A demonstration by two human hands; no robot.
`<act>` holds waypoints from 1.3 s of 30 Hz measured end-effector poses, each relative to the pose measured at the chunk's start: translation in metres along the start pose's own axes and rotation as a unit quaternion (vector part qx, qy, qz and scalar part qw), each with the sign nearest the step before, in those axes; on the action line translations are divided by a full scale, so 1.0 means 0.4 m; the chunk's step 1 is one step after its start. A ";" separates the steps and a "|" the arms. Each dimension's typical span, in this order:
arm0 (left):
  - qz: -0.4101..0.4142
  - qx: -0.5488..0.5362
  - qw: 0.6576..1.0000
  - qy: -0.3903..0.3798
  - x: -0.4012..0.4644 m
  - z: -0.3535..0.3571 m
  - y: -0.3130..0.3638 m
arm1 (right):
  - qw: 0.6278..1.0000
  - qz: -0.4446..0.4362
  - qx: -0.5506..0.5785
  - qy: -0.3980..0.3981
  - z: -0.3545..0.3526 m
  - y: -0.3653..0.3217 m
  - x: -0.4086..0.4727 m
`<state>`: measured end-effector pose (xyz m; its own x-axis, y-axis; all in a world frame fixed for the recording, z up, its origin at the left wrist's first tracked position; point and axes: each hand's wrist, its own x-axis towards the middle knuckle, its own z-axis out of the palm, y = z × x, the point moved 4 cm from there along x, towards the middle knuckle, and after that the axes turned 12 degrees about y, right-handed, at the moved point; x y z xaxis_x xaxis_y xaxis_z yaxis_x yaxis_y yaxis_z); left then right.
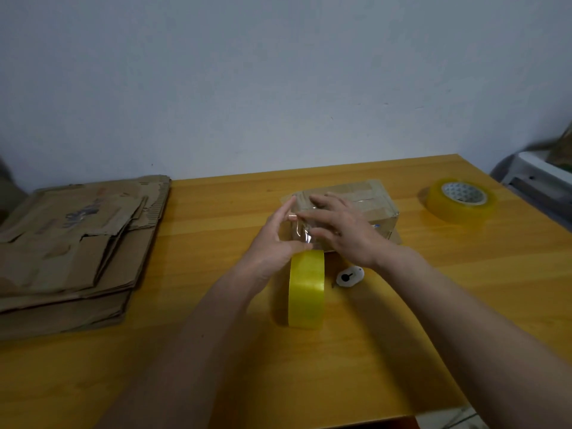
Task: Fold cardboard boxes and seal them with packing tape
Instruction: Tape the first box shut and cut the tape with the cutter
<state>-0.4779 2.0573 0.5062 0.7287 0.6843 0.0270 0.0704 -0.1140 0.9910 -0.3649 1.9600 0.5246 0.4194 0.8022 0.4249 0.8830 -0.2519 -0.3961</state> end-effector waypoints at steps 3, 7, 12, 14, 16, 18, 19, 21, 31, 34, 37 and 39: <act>0.005 -0.010 1.000 -0.014 -0.001 0.000 -0.003 | 0.999 0.007 -0.035 -0.027 0.024 0.018 0.011; 0.001 -0.011 1.000 -0.028 -0.001 -0.001 -0.008 | 0.999 0.008 -0.044 -0.026 0.029 0.019 0.019; -0.014 -0.048 0.997 -0.060 -0.008 -0.002 -0.012 | 0.998 0.020 -0.041 -0.032 0.026 0.032 0.032; -0.014 -0.040 0.997 -0.062 -0.014 0.002 -0.012 | 0.998 0.024 -0.040 -0.039 0.025 0.032 0.036; -0.015 -0.045 0.997 -0.064 -0.022 0.004 -0.009 | 0.998 0.029 -0.036 -0.050 0.026 0.033 0.040; -0.018 -0.056 0.996 -0.062 -0.033 0.002 -0.002 | 0.999 0.042 -0.013 -0.030 0.018 0.027 0.034; -0.018 -0.059 0.996 -0.057 -0.039 -0.001 0.000 | 0.999 0.051 0.010 0.011 0.005 0.018 0.026; -0.013 -0.072 0.997 -0.039 -0.049 -0.009 0.000 | 0.986 0.048 0.043 0.152 -0.030 -0.008 -0.008; 0.032 -0.058 0.998 -0.009 -0.084 -0.001 -0.004 | 0.892 0.303 0.330 0.060 0.000 -0.051 -0.122; 0.050 -0.030 0.998 -0.001 -0.095 -0.015 -0.002 | 0.889 0.297 0.341 0.070 -0.008 -0.070 -0.128; 0.024 0.001 1.000 -0.017 -0.122 -0.021 -0.013 | 0.868 0.316 0.374 0.081 -0.012 -0.084 -0.140; 0.015 0.008 1.000 -0.017 -0.135 -0.020 -0.018 | 0.840 0.343 0.411 0.090 -0.012 -0.088 -0.148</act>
<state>-0.5232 2.0269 0.4988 0.7535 0.6555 0.0509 0.0602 -0.1458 0.9875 -0.4197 1.9189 0.5172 0.8602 0.5077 -0.0473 0.0066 -0.1039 -0.9946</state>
